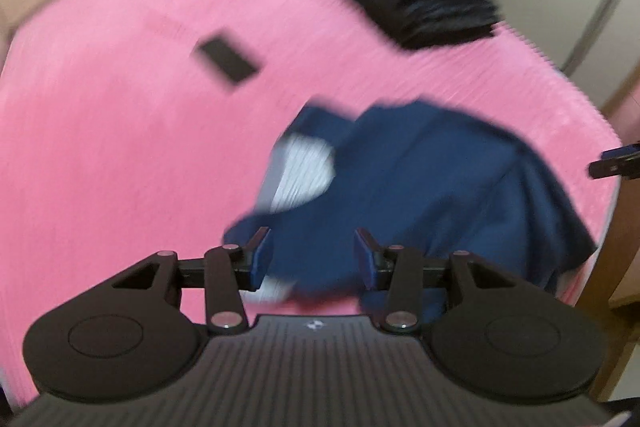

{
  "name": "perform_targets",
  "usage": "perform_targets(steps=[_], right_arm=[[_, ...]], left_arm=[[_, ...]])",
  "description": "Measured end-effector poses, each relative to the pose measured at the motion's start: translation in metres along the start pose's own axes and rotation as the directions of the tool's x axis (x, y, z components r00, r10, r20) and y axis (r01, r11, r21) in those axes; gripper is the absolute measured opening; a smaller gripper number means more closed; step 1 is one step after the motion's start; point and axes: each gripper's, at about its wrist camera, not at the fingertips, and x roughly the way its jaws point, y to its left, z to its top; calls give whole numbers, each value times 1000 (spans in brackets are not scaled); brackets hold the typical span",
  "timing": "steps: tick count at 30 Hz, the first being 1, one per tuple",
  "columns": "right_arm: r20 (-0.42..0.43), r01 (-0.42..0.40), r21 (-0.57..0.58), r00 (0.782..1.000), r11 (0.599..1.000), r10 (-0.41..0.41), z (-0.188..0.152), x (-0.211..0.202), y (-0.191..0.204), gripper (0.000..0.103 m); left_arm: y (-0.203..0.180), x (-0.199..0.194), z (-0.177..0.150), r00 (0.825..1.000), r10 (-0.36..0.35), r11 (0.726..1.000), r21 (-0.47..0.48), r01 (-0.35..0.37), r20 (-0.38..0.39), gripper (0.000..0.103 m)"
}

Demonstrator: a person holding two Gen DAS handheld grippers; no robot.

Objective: Fold clothes
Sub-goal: 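Lift the navy shirt with both grippers and carry it over the pink bed, then lay the navy shirt flat on the bed and open both grippers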

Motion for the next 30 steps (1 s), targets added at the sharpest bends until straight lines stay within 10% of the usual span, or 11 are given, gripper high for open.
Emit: perform_targets(steps=[10, 21, 27, 30], right_arm=[[-29, -31, -369, 999, 929, 22, 48, 52, 79, 83], [-155, -264, -648, 964, 714, 216, 151, 221, 133, 83], [-251, -388, -706, 920, 593, 303, 201, 312, 156, 82], [-313, -437, -690, 899, 578, 306, 200, 317, 158, 36]], left_arm=[[65, 63, -47, 999, -17, 984, -180, 8, -47, 54], [123, 147, -52, 997, -70, 861, -508, 40, -39, 60], [127, 175, -65, 993, -92, 849, -527, 41, -71, 20], [119, 160, -66, 995, -88, 864, -500, 57, -37, 2]])
